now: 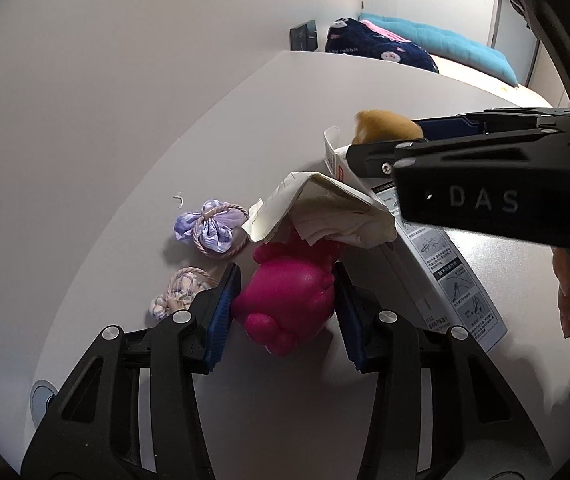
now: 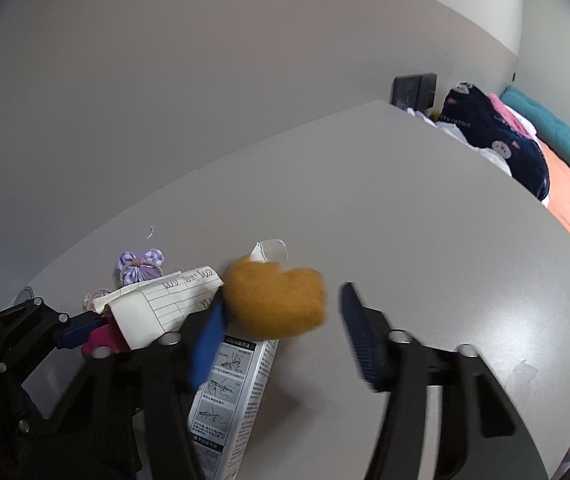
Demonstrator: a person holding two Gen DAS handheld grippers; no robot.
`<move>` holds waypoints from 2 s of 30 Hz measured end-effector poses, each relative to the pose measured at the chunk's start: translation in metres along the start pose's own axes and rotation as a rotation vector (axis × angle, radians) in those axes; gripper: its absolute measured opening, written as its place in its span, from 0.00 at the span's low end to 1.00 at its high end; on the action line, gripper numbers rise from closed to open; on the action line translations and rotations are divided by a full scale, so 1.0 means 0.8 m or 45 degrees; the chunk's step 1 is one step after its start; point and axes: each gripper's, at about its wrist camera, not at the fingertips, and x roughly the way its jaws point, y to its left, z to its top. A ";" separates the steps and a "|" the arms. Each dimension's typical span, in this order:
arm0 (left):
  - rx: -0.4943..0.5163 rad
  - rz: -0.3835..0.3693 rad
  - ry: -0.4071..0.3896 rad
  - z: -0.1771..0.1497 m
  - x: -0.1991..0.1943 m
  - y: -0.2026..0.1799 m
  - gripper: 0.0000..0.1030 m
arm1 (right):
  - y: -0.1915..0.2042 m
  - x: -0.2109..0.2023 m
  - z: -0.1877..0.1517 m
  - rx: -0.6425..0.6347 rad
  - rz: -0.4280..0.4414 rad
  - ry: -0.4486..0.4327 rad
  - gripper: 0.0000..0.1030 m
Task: Collect trash
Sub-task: 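Grasp the pink plush toy with the left tool while the right tool grasps the brown potato toy, then carry the pink toy and potato toy over the bin and open both tools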
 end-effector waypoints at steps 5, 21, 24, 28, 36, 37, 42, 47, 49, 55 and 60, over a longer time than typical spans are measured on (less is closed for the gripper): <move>-0.007 -0.006 0.003 -0.001 -0.002 0.001 0.44 | -0.006 -0.011 -0.002 0.009 0.008 -0.008 0.46; -0.088 -0.032 -0.027 -0.028 -0.044 -0.018 0.44 | -0.023 -0.078 -0.021 0.029 0.012 -0.056 0.46; -0.082 -0.032 -0.026 -0.035 -0.053 -0.024 0.44 | -0.026 -0.090 -0.029 0.035 0.011 -0.062 0.46; -0.087 -0.022 -0.038 -0.042 -0.071 -0.029 0.44 | -0.031 -0.109 -0.040 0.043 0.018 -0.077 0.46; -0.075 -0.001 -0.089 -0.041 -0.111 -0.052 0.44 | -0.044 -0.154 -0.062 0.066 0.022 -0.123 0.46; -0.072 -0.003 -0.095 -0.042 -0.115 -0.055 0.44 | -0.047 -0.160 -0.065 0.070 0.020 -0.129 0.46; -0.052 -0.024 -0.128 -0.035 -0.129 -0.089 0.44 | -0.069 -0.192 -0.083 0.096 0.001 -0.160 0.46; -0.012 -0.053 -0.147 -0.023 -0.134 -0.127 0.44 | -0.097 -0.223 -0.103 0.129 -0.022 -0.188 0.46; 0.007 -0.068 -0.154 -0.019 -0.135 -0.145 0.44 | -0.110 -0.235 -0.112 0.142 -0.038 -0.197 0.46; 0.071 -0.110 -0.162 -0.005 -0.134 -0.195 0.44 | -0.152 -0.263 -0.138 0.192 -0.089 -0.218 0.46; 0.137 -0.161 -0.167 -0.001 -0.138 -0.245 0.44 | -0.191 -0.285 -0.163 0.248 -0.141 -0.231 0.46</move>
